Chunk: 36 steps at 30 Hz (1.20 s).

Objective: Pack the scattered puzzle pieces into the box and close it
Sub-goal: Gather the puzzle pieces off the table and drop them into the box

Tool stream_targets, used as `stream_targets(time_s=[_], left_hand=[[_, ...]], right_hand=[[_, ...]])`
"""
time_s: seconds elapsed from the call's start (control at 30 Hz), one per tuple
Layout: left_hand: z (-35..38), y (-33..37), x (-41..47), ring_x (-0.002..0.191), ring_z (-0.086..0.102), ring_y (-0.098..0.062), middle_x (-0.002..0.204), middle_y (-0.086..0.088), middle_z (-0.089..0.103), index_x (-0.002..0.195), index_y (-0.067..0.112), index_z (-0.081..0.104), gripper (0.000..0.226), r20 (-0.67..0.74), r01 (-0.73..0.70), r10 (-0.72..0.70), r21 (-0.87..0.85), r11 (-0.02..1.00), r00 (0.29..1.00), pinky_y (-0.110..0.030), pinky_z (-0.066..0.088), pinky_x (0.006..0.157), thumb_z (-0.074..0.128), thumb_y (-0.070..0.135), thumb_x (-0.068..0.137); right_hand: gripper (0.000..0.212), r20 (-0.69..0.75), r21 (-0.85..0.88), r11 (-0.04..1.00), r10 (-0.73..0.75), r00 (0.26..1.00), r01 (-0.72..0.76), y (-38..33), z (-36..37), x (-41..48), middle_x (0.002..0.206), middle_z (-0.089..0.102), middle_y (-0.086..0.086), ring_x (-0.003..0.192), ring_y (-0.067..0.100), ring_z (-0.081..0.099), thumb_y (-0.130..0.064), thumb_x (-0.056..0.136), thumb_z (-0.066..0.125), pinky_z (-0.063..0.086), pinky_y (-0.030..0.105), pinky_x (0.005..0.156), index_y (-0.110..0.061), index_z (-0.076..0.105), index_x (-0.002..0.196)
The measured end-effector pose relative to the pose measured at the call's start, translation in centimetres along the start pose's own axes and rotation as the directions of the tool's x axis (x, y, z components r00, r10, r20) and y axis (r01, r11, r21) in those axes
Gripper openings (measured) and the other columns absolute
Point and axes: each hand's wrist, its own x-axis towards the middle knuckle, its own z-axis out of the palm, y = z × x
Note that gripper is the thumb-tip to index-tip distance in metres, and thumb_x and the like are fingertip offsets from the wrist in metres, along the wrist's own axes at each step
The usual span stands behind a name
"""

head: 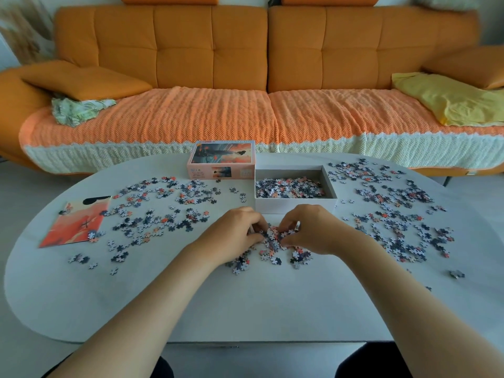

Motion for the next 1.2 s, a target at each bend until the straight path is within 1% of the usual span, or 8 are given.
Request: stream_targets(time_s=[0.1, 0.37, 0.53, 0.7, 0.83, 0.97, 1.1, 1.2], left_hand=[[-0.2, 0.1, 0.2, 0.079, 0.056, 0.000, 0.094, 0.013, 0.059, 0.098, 0.027, 0.070, 0.015, 0.036, 0.043, -0.041, -0.067, 0.997, 0.999, -0.013, 0.042, 0.067, 0.074, 0.021, 0.085], [-1.9, 0.6, 1.2, 0.074, 0.057, -0.002, 0.085, 0.012, 0.063, 0.094, 0.027, 0.070, 0.010, 0.019, 0.098, -0.096, -0.228, 0.969, 0.995, -0.014, 0.042, 0.064, 0.073, 0.021, 0.086], [-2.8, 1.1, 3.6, 0.072, 0.056, -0.003, 0.084, 0.014, 0.063, 0.094, 0.024, 0.069, 0.010, -0.236, 0.030, -0.106, -0.308, 0.951, 0.966, -0.007, 0.041, 0.060, 0.072, 0.018, 0.086], [-1.8, 0.7, 6.3, 0.072, 0.053, -0.002, 0.087, 0.008, 0.061, 0.096, 0.016, 0.070, 0.013, -0.375, -0.049, -0.022, -0.177, 0.983, 0.927, -0.006, 0.038, 0.063, 0.073, 0.011, 0.084], [-0.4, -0.3, 7.4, 0.080, 0.049, -0.008, 0.097, 0.000, 0.061, 0.102, 0.013, 0.072, 0.017, -0.365, -0.072, 0.066, -0.001, 0.997, 0.929, -0.021, 0.043, 0.076, 0.072, 0.016, 0.086], [-0.5, -0.7, 7.4, 0.088, 0.054, -0.021, 0.092, -0.002, 0.066, 0.100, 0.014, 0.076, 0.016, -0.378, -0.138, 0.203, 0.193, 0.971, 0.903, -0.035, 0.044, 0.081, 0.067, 0.023, 0.090], [-0.8, -0.8, 6.2, 0.100, 0.051, -0.019, 0.102, 0.006, 0.066, 0.106, 0.019, 0.074, 0.025, -0.264, -0.171, 0.244, 0.271, 0.947, 0.933, -0.032, 0.036, 0.086, 0.060, 0.036, 0.093], [-1.0, -0.7, 4.8, 0.109, 0.047, -0.016, 0.110, 0.006, 0.064, 0.118, 0.019, 0.069, 0.035, -0.193, -0.172, 0.230, 0.276, 0.946, 0.954, -0.035, 0.039, 0.092, 0.057, 0.040, 0.093]], right_hand=[[0.047, 0.042, -0.053, 0.999, -0.001, 0.999, 0.003, -0.2, -0.3, 0.2, 0.105, 0.060, -0.008, 0.085, 0.008, 0.058, -0.041, 0.076, 0.078, 0.044, 0.017, 0.069, -0.035, 0.064, 0.121], [0.012, 0.054, 0.006, 1.000, -0.009, 0.998, 0.008, -0.8, -1.6, 0.6, 0.082, 0.072, -0.007, 0.058, 0.009, 0.069, -0.015, 0.082, 0.074, 0.059, 0.028, 0.064, -0.026, 0.077, 0.088], [0.005, -0.246, 0.124, 0.991, -0.019, 0.969, 0.051, -0.7, -3.8, 1.7, 0.076, 0.070, -0.007, 0.053, 0.009, 0.067, -0.018, 0.085, 0.073, 0.051, 0.018, 0.051, -0.022, 0.074, 0.085], [0.012, -0.503, 0.010, 0.996, -0.069, 0.862, 0.086, 0.2, -3.1, 4.0, 0.091, 0.064, -0.003, 0.076, 0.010, 0.055, -0.014, 0.087, 0.070, 0.039, 0.016, 0.069, -0.016, 0.076, 0.097], [0.024, -0.382, -0.069, 0.994, -0.106, 0.918, 0.085, 1.0, -2.2, 5.2, 0.109, 0.069, 0.001, 0.094, 0.017, 0.060, -0.024, 0.095, 0.060, 0.040, 0.021, 0.080, -0.021, 0.072, 0.116], [0.024, -0.382, -0.149, 0.985, -0.142, 0.913, 0.091, 1.4, -2.1, 4.8, 0.112, 0.068, -0.002, 0.102, 0.020, 0.060, -0.029, 0.097, 0.054, 0.049, 0.035, 0.090, -0.026, 0.072, 0.113], [0.025, -0.298, -0.082, 0.992, -0.119, 0.947, 0.099, 1.0, -1.8, 3.4, 0.106, 0.069, -0.002, 0.095, 0.018, 0.064, -0.023, 0.098, 0.051, 0.048, 0.026, 0.084, -0.023, 0.072, 0.113], [0.028, -0.237, -0.047, 0.995, -0.101, 0.966, 0.093, 0.5, -1.5, 2.1, 0.118, 0.068, -0.001, 0.104, 0.017, 0.063, -0.020, 0.098, 0.052, 0.045, 0.022, 0.087, -0.020, 0.067, 0.121]])
